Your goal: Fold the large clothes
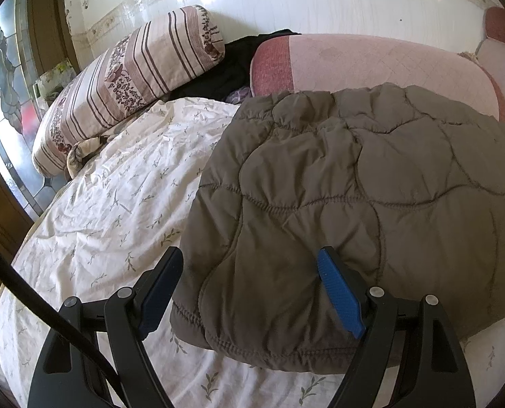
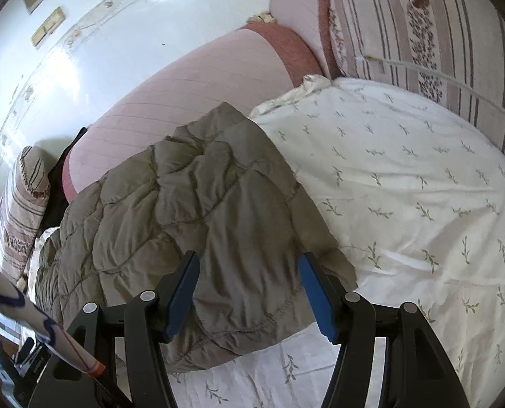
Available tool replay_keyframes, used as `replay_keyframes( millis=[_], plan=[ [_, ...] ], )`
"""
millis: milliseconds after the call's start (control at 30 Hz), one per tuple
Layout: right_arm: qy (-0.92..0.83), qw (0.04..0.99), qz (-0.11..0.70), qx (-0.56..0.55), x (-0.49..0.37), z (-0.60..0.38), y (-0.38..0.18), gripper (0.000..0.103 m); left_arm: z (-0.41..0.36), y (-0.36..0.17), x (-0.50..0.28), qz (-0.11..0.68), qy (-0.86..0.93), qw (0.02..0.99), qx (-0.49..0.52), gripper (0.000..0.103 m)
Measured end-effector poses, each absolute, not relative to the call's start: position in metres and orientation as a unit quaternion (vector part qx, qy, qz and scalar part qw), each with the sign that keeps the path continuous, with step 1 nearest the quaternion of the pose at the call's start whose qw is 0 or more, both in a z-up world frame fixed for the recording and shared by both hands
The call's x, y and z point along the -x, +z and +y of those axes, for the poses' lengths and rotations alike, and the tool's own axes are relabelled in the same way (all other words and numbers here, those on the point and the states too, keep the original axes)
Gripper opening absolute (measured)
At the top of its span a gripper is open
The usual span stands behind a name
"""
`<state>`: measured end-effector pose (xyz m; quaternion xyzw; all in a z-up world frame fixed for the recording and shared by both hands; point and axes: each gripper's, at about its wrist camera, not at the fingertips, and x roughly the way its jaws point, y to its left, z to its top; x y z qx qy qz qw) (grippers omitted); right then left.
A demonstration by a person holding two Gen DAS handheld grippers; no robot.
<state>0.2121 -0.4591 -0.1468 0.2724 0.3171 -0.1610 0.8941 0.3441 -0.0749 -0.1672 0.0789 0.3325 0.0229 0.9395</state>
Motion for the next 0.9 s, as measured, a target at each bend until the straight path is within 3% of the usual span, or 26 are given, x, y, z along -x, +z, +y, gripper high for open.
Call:
replay_keyframes(
  millis=[900],
  plan=[
    [-0.151, 0.913, 0.306, -0.224, -0.215, -0.434, -0.135, 0.066, -0.085, -0.157, -0.332, 0.305, 0.005, 0.949, -0.081, 0.081]
  ],
)
